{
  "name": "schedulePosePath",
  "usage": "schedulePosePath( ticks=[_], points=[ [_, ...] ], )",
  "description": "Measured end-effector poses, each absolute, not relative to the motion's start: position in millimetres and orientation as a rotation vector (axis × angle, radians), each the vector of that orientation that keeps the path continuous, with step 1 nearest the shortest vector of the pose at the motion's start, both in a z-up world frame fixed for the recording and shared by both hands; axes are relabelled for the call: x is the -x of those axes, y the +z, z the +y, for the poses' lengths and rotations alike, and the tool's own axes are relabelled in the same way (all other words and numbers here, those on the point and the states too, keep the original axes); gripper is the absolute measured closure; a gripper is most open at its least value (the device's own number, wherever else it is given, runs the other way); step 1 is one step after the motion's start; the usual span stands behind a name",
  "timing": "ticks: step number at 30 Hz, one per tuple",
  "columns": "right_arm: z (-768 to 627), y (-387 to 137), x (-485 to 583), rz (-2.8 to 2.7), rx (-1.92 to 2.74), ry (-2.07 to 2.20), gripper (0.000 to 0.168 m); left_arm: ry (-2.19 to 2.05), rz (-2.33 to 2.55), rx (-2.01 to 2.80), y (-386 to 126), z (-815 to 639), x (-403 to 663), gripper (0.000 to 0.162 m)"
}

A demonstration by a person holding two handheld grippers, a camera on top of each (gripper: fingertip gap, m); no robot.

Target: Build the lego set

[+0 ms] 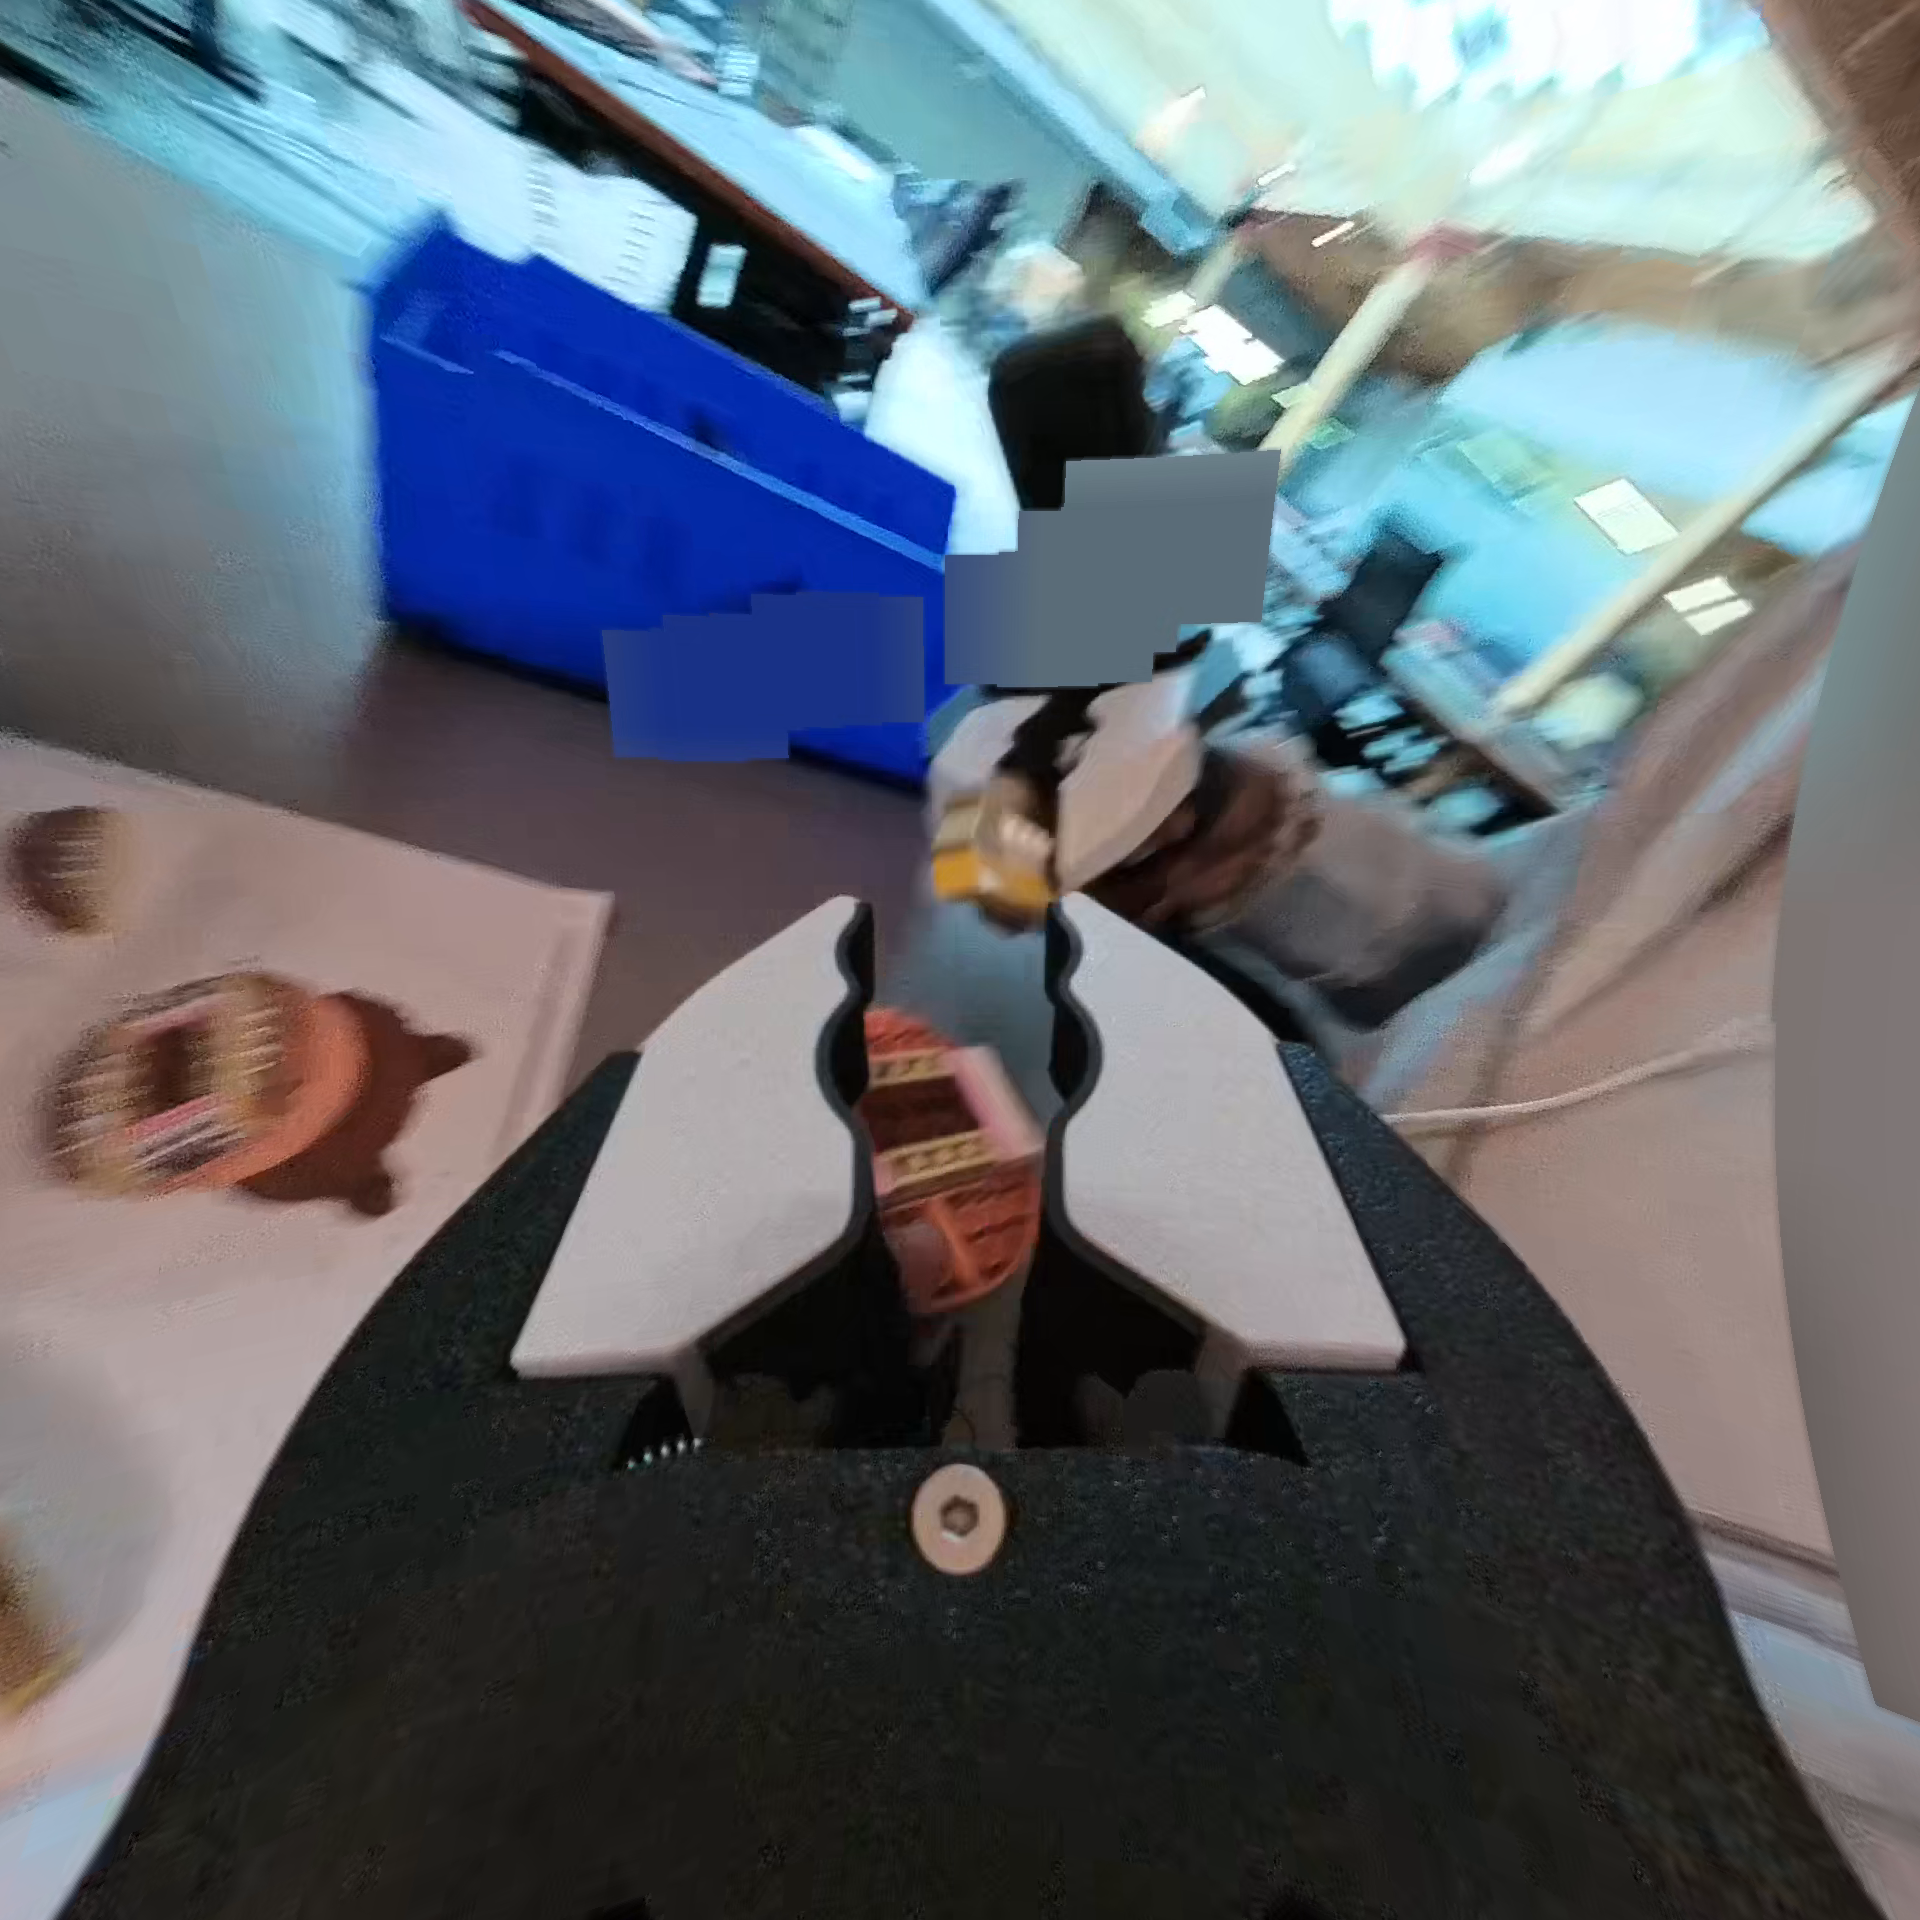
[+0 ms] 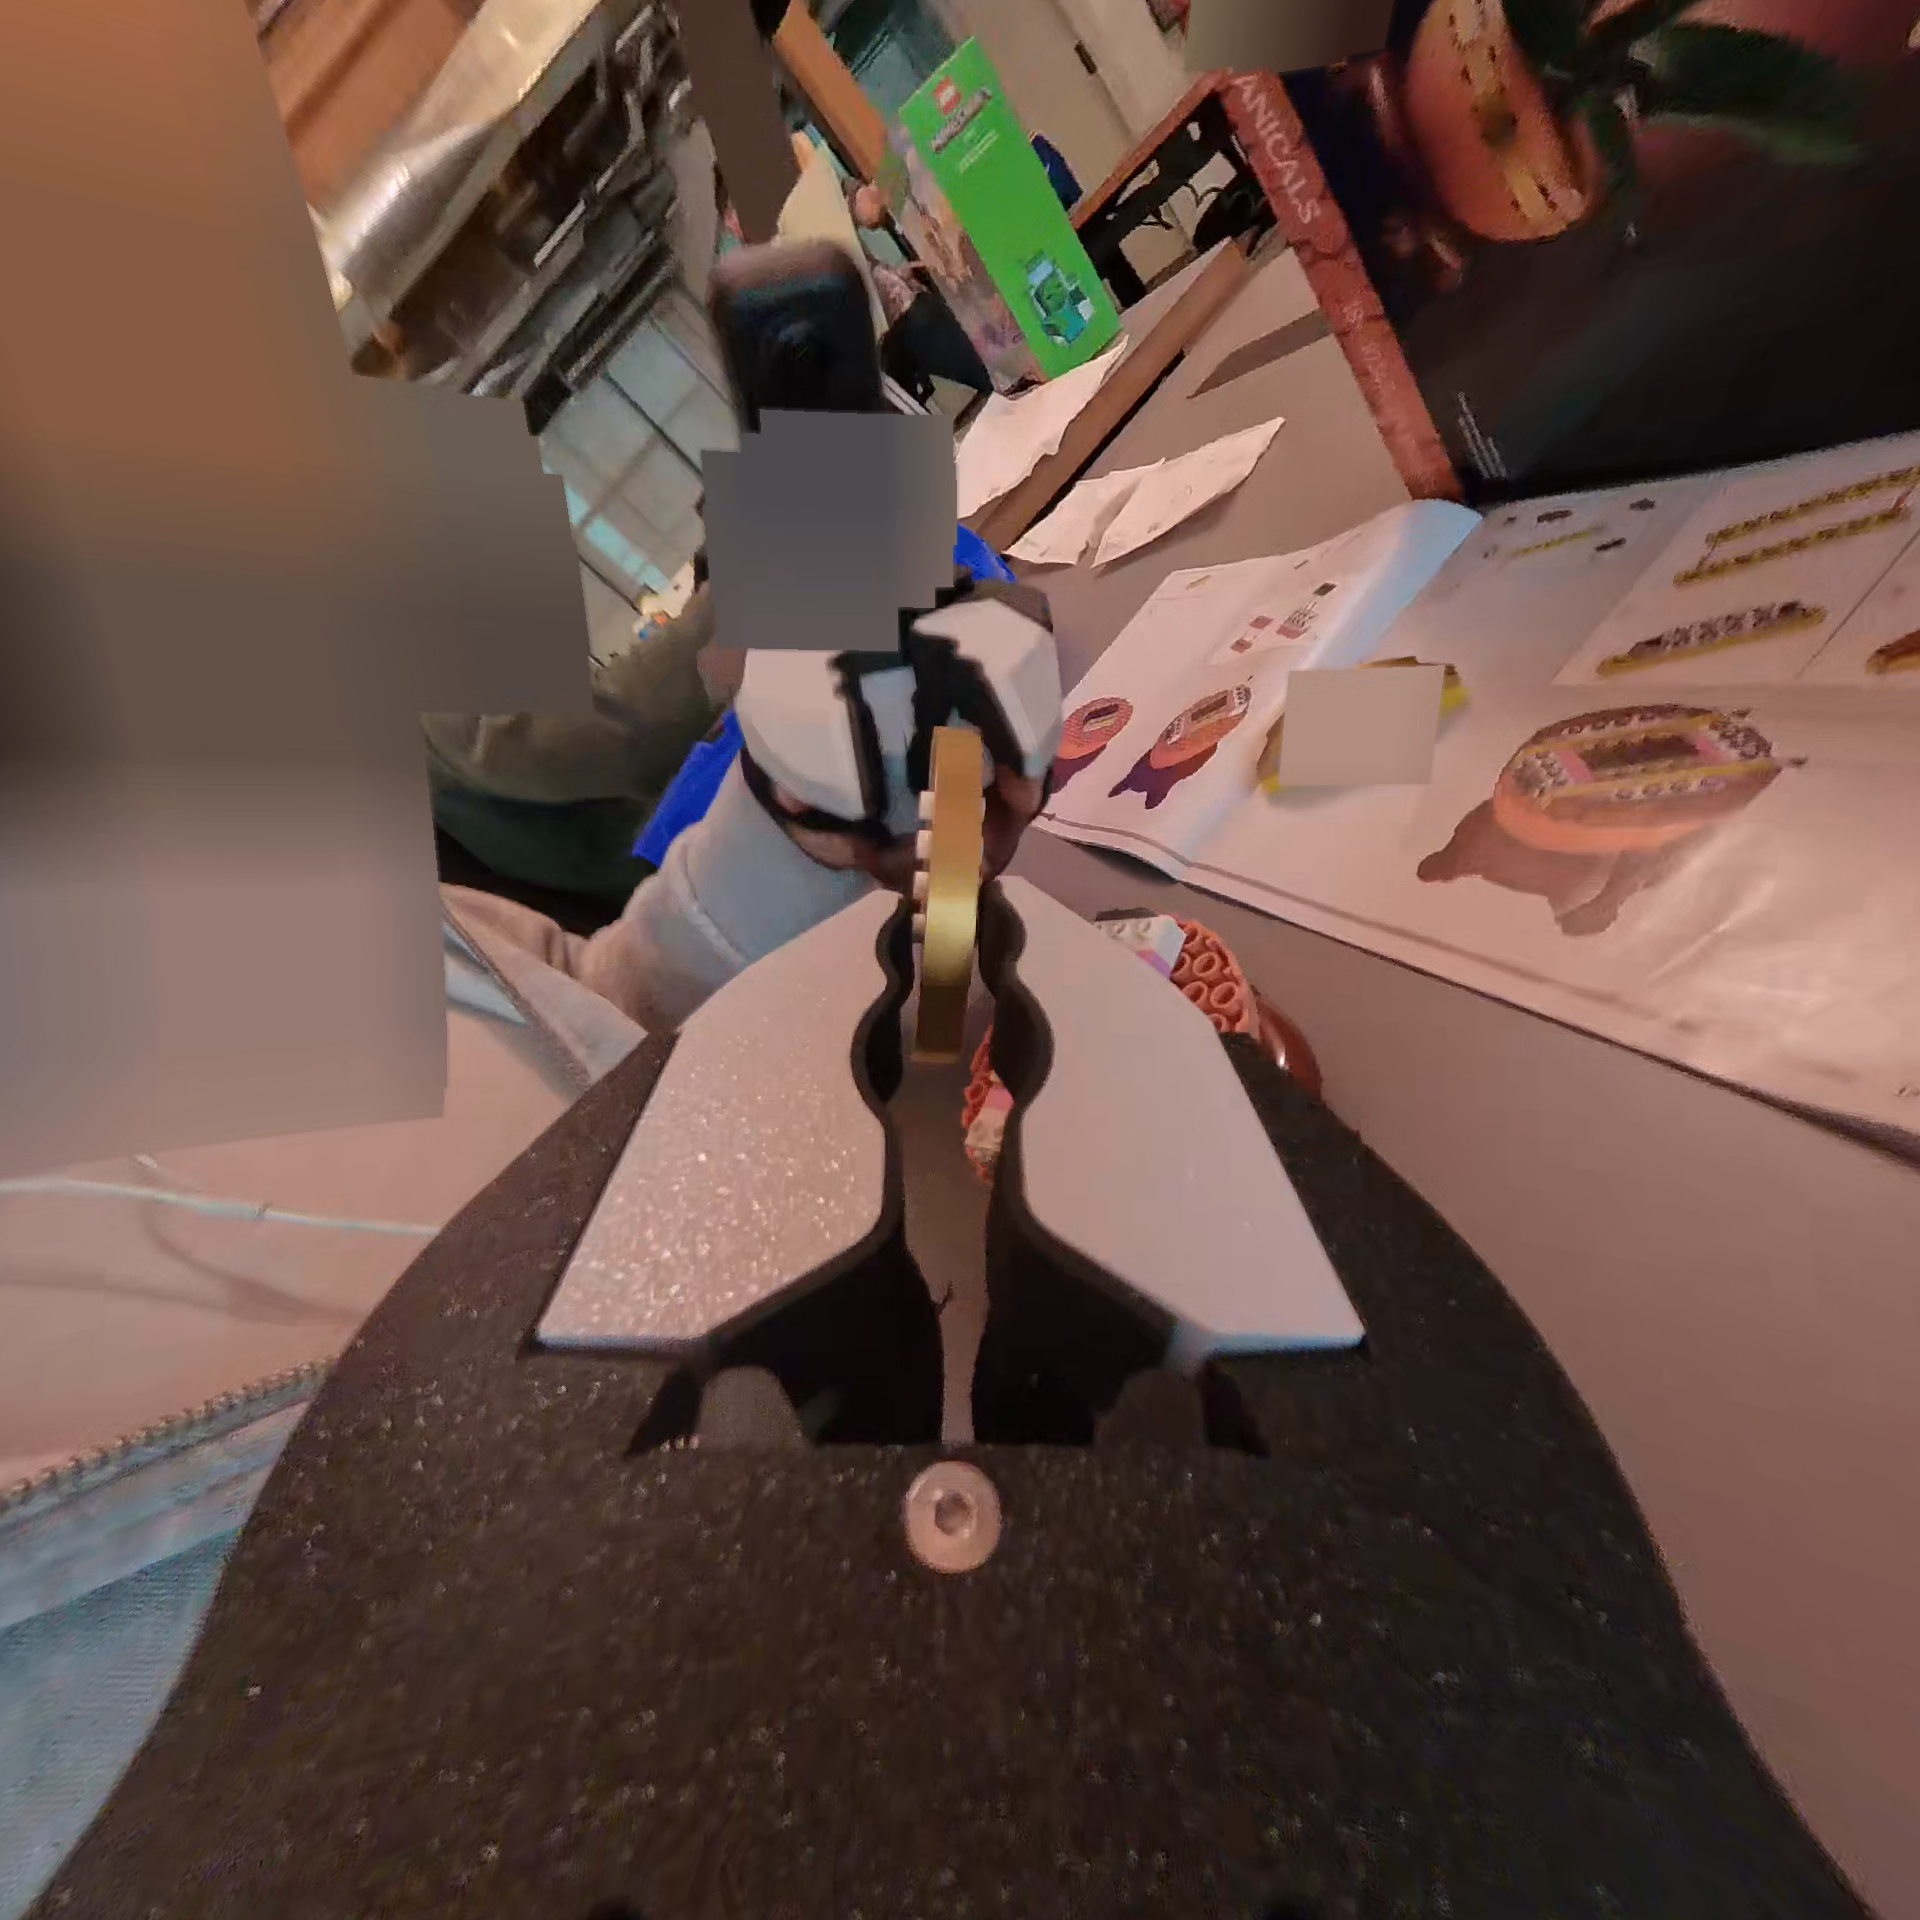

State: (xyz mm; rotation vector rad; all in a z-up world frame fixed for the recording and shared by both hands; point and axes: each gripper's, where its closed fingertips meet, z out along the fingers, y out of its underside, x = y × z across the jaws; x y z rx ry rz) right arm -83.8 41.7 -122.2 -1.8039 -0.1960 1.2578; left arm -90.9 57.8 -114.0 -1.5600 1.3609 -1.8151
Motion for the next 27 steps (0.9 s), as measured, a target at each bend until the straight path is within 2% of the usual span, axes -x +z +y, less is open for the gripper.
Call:
schedulePosePath(
  ticks=[2, 6, 10, 11, 13, 16, 18, 21, 24, 27],
  points=[
    [41.5, -119.3, 86.1, -0.226, 1.777, 1.258, 0.157, -1.966, 1.32, 1.563, -103.6, 58.7, 88.0, 0.139],
    [41.3, -118.5, 86.2, -0.238, 1.757, 1.253, 0.157, -2.012, 1.344, 1.571, -106.6, 54.5, 87.9, 0.153],
    [37.7, -116.2, 88.1, -0.319, 1.745, 1.191, 0.156, -2.151, 1.278, 1.57, -103.0, 50.6, 91.0, 0.155],
    [37.2, -116.2, 87.0, -0.355, 1.747, 1.142, 0.148, -2.171, 1.255, 1.583, -102.8, 51.7, 91.0, 0.155],
    [42.9, -120.6, 75.2, -0.383, 1.794, 0.945, 0.114, -2.193, 1.178, 1.643, -102.4, 60.4, 90.9, 0.155],
    [47.7, -120.4, 55.8, -0.481, 1.829, 0.525, 0.099, -2.11, 1.07, 1.78, -108.7, 77.5, 90.0, 0.155],
    [47.5, -118.8, 54.3, -0.57, 1.838, 0.299, 0.111, -2.067, 1.042, 1.846, -113.5, 79.6, 89.8, 0.155],
    [46.2, -126.3, 66.1, -0.671, 1.894, 0.213, 0.131, -2.085, 1.077, 1.883, -116.7, 67.2, 89.2, 0.155],
    [44.5, -127.4, 71.4, -0.681, 1.938, 0.371, 0.138, -2.096, 1.204, 1.864, -119.1, 53.7, 90.7, 0.155],
    [39.9, -117.8, 69.6, -0.639, 1.983, 0.701, 0.143, -2.092, 1.337, 1.807, -114.3, 46.7, 94.2, 0.155]
  ],
)
